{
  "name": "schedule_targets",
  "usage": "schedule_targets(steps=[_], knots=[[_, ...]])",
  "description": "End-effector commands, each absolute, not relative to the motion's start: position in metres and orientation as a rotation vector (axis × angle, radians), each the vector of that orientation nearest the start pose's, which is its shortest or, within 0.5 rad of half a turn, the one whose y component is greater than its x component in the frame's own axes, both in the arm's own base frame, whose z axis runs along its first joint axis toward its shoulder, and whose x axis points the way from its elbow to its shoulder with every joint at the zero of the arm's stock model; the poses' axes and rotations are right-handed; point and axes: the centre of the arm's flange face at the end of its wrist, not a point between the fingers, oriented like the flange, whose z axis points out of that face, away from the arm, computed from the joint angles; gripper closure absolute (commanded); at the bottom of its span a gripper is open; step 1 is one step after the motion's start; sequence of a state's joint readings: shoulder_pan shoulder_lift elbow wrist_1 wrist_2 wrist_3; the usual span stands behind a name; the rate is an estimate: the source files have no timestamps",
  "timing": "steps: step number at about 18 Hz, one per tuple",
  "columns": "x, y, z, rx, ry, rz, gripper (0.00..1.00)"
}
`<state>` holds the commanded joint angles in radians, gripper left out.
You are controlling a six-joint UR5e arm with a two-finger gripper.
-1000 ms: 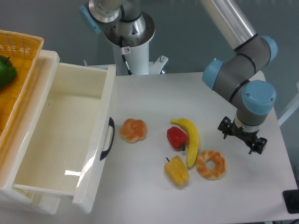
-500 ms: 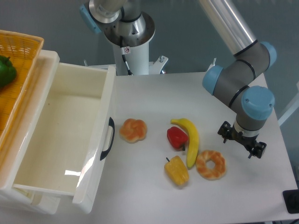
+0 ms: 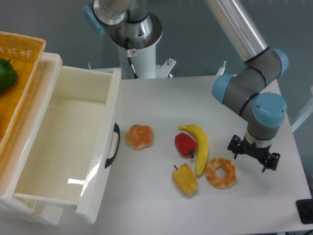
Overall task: Pick up the donuts
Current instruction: 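Lower the open gripper toward the glazed ring donut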
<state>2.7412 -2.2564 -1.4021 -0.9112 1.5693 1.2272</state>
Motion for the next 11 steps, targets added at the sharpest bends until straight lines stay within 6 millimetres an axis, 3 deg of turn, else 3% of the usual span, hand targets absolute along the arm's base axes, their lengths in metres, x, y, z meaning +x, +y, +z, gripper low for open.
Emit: schedule_targets(steps=[7, 11], knots=[[-0.633, 0.42, 0.21, -3.025, -0.108, 0.209, 0.0], [-0.627, 0.437, 0.204, -2.998, -0.205, 0.193, 0.0]])
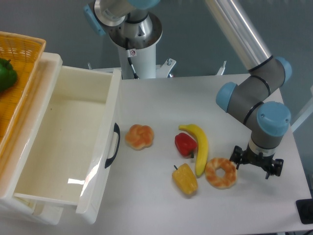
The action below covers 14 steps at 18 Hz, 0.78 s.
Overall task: Pick up the donuts
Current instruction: 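Lower the open gripper toward the glazed ring donut, then close the gripper on the rim of the ring donut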
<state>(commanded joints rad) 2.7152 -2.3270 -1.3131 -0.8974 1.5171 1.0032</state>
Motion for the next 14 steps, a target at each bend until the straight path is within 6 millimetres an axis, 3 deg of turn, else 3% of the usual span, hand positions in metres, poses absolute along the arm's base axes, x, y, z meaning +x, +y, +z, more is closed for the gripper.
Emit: schedule_targets(steps=[5, 14], knots=[[-0.613, 0.446, 0.201, -2.995, -0.284, 0.166, 0.0], [-0.598, 0.441, 0.189, -3.021, -0.276, 0.123, 0.0]])
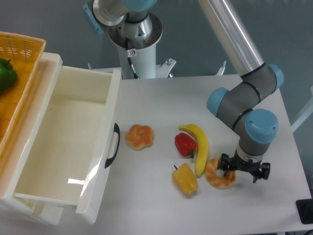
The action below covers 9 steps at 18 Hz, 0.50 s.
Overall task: Pick up the donuts
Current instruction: 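Close the gripper on the rim of the ring donut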
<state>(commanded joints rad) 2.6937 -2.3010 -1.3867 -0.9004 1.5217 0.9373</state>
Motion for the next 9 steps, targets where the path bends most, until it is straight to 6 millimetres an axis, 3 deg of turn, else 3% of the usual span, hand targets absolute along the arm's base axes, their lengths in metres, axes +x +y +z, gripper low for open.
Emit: schedule_targets(steps=[2, 5, 9], knots=[[-0.5984, 0.4398, 0.1878, -3.03, -0.276, 0.127, 0.05], [-0.596, 0.4399, 0.1843, -3.089, -0.259, 0.177, 0.45], [-0.6024, 0.4328, 0.192, -3.166, -0.257, 0.283, 0.87]])
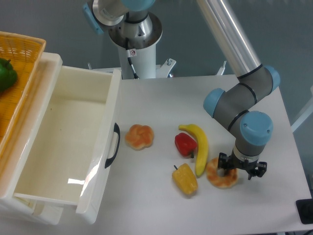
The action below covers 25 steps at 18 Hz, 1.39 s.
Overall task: Pick up the donuts
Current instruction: 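Close the gripper on the rim of the ring donut, then lift the held donut up off the table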
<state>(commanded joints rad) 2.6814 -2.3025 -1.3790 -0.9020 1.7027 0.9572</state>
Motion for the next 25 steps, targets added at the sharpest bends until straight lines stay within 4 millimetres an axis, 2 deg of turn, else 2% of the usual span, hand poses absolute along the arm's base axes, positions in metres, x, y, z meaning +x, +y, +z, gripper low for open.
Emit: schedule_targets(steps=[1, 2, 7, 9, 13, 17, 19, 25], knots=[[-0.603, 0.433, 0.192, -3.166, -0.26, 0.287, 0.97], [-0.603, 0.433, 0.192, -3.165, -0.257, 0.285, 1.0], [-0.604, 0.431, 0.199, -3.157, -0.257, 0.298, 1.0], [-0.607, 0.427, 0.212, -3.146, -0.268, 0.32, 1.0], [-0.62, 0.413, 0.256, -3.078, -0.308, 0.308, 1.0], [-0.64, 0.379, 0.303, -3.078, -0.377, 0.233, 1.0], [-0.648, 0.369, 0.314, -3.065, -0.329, 0.186, 1.0], [-0.649, 0.351, 0.331, -3.153, -0.235, 0.104, 1.0]])
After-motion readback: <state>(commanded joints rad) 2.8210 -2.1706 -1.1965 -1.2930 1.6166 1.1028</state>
